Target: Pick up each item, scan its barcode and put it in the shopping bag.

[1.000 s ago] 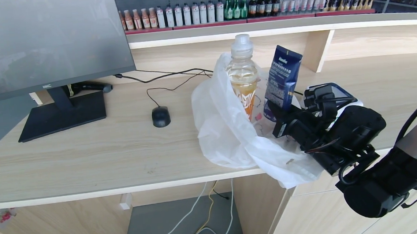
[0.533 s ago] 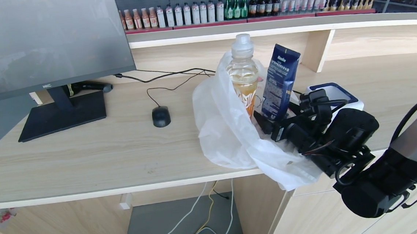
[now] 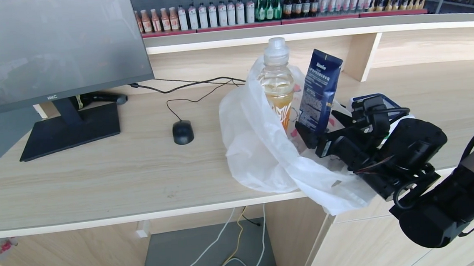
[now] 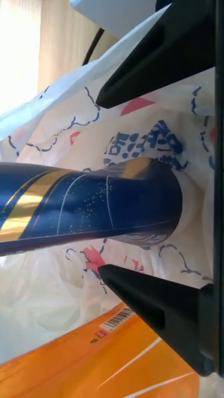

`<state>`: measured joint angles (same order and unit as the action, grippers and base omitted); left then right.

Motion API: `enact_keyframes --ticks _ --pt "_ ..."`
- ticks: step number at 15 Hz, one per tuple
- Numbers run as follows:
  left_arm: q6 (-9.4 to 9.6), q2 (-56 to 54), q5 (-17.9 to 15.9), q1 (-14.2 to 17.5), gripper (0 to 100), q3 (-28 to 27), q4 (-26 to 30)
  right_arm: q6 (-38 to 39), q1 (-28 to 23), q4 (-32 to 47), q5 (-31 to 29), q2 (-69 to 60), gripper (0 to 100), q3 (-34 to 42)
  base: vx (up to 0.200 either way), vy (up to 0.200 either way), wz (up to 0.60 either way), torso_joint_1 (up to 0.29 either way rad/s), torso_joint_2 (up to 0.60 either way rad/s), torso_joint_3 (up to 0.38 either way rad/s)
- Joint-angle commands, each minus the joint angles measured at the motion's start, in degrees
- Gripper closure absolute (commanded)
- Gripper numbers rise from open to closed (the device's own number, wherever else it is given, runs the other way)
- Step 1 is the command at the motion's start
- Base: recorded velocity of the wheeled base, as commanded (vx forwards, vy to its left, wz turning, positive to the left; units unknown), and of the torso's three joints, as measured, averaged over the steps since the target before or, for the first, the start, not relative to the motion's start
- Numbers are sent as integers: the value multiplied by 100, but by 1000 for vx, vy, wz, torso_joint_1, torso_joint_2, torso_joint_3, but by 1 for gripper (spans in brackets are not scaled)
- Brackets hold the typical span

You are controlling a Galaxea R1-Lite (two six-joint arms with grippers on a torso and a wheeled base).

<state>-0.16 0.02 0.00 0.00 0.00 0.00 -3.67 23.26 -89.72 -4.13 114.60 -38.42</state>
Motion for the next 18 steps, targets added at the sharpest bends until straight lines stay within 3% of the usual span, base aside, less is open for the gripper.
enact_keyframes --ticks 1,6,10,13,16,18 --pt "-2 -2 0 -9 0 0 0 -2 3 -28 0 -289 0 116 0 0 0 0 0 0" --pt "-2 -2 0 0 0 0 0 -11 -14 -28 -9 -896 0 424 0 0 0 0 0 0" --pt "-2 -2 0 0 0 0 0 -64 -102 -28 -26 -1959 0 1109 0 0 0 0 0 0" --pt "-2 -2 0 -9 0 0 0 -29 -384 -28 -61 -3295 0 2199 0 0 0 0 0 0" --pt "-2 -2 0 0 0 0 0 174 -577 -28 -79 -4851 0 3842 0 0 0 0 0 0" --pt "-2 -2 0 0 0 0 0 367 -709 1009 -105 -5914 0 3842 0 0 0 0 0 0"
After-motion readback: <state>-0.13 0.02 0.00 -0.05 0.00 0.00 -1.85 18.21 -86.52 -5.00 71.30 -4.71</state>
